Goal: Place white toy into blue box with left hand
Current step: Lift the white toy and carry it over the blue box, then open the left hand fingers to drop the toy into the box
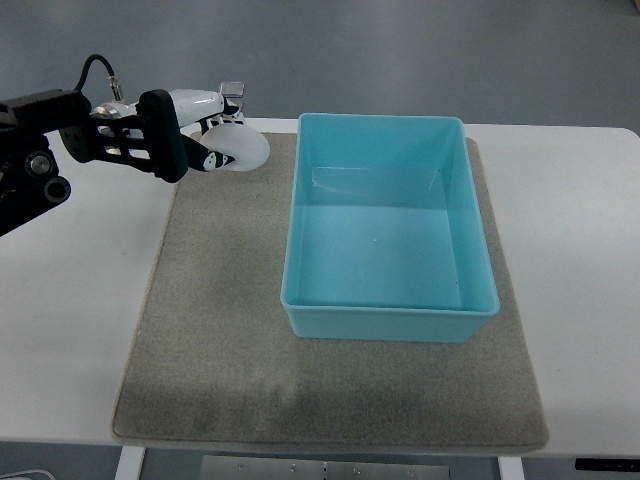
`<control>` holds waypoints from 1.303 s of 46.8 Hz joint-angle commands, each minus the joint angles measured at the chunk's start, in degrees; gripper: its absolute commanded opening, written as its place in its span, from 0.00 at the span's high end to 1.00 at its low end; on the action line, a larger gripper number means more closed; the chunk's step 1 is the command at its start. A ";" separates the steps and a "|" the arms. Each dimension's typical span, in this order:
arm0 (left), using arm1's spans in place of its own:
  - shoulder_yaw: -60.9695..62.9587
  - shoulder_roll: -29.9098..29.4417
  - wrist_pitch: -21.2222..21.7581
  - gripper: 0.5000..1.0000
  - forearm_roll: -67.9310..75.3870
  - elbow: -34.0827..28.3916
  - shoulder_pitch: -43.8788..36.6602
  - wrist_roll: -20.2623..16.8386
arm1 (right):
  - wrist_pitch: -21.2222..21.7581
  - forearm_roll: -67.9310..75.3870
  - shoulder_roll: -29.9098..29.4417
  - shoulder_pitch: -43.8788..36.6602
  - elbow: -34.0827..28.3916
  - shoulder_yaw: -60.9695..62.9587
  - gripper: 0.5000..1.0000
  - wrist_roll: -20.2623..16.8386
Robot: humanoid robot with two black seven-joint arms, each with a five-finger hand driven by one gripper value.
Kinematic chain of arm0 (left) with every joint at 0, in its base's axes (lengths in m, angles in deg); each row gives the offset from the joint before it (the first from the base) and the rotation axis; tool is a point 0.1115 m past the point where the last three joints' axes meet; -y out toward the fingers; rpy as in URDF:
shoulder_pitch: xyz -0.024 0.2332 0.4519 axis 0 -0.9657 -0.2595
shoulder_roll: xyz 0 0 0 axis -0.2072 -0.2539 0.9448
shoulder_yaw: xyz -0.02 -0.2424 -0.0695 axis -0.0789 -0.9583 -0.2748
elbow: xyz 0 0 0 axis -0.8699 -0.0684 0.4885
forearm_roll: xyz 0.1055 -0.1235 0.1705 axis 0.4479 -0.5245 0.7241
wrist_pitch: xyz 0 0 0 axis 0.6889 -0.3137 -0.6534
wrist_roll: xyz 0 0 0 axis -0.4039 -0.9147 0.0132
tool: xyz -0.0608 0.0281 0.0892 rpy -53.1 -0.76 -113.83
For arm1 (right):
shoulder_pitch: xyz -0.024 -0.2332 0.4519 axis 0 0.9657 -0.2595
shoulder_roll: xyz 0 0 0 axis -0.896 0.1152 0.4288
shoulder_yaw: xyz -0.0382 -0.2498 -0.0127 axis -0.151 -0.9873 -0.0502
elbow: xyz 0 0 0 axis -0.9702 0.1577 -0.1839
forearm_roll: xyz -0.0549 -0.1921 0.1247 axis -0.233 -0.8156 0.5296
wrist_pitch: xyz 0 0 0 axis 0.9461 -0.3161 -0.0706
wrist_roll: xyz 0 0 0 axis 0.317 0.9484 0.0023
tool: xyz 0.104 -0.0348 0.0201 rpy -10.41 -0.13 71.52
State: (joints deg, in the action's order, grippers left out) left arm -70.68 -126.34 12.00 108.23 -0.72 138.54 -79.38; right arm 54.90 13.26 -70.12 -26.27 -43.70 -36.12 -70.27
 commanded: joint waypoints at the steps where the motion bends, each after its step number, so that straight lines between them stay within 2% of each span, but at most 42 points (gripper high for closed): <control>1: 0.03 0.44 -0.10 1.00 -0.18 1.08 3.31 -0.08 | 0.00 0.00 0.00 0.00 0.00 0.00 0.13 0.00; 9: 0.30 3.34 -0.63 1.00 -0.44 3.10 7.01 -0.17 | 0.00 0.00 0.00 0.00 0.00 0.00 0.13 0.00; 29: 2.40 13.62 -1.07 1.00 -0.44 2.93 6.39 -0.43 | 0.00 0.00 0.00 -0.08 0.00 0.00 0.13 0.00; 39: 5.22 16.18 -0.98 0.98 -0.53 2.84 5.69 -0.43 | 0.00 0.00 0.00 0.00 0.00 0.00 0.13 0.00; 45: 5.31 17.23 -0.98 0.88 -0.44 2.57 4.20 -0.43 | 0.00 0.00 0.00 0.00 0.00 0.00 0.13 0.00; 51: 5.39 17.50 -0.98 0.68 -0.53 2.40 2.97 -0.61 | 0.00 0.00 0.00 0.00 0.00 0.00 0.13 0.00; 61: 5.57 17.41 -0.98 0.45 -0.53 2.40 2.09 -0.87 | 0.00 0.00 0.00 0.00 0.00 0.00 0.13 0.00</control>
State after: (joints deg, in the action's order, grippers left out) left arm -65.12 -108.88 11.02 107.72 1.69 140.76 -80.15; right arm 54.90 13.25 -70.12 -26.29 -43.70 -36.12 -70.27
